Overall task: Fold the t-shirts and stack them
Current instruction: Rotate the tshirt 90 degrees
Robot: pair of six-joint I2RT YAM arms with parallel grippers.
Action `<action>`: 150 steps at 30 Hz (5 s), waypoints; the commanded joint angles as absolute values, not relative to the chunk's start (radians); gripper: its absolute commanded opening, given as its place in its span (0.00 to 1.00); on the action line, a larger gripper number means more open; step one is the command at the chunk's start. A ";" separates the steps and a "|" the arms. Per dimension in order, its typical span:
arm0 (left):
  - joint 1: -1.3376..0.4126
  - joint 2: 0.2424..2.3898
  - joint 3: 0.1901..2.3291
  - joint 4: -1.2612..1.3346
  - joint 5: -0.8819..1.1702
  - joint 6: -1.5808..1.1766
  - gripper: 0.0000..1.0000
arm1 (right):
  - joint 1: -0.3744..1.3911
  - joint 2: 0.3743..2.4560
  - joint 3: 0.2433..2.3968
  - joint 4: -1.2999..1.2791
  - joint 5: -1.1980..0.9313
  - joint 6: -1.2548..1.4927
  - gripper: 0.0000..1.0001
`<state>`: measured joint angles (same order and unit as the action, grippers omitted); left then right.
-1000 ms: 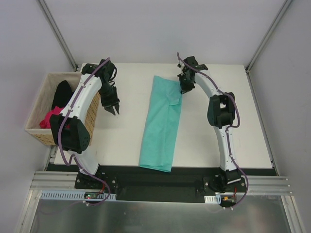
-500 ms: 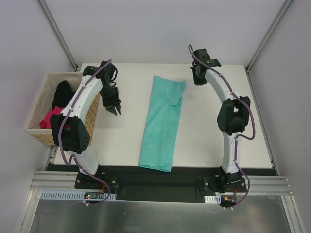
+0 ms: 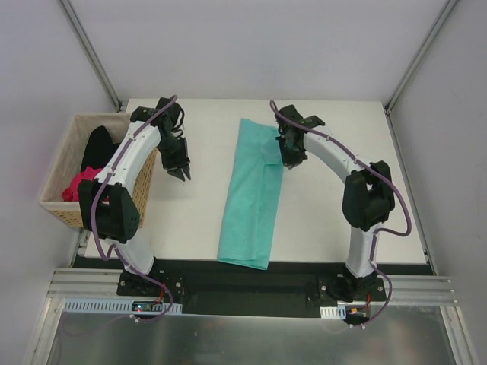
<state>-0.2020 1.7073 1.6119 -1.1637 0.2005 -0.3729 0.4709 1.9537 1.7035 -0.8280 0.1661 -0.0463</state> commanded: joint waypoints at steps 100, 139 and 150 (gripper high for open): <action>-0.336 1.786 1.697 -1.052 0.322 -0.400 0.24 | 0.551 1.718 1.358 -0.841 0.243 0.178 0.53; -0.589 1.891 1.625 -0.985 0.255 -0.457 0.25 | 0.788 1.744 1.249 -0.801 0.178 0.322 0.55; -0.555 1.838 1.640 -1.042 0.230 -0.433 0.25 | 0.815 1.758 1.174 -0.739 0.158 0.383 0.42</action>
<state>-0.5724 1.9156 1.5974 -0.9909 0.2569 -0.4553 0.8047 1.7481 1.1877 -0.7551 0.1692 0.3401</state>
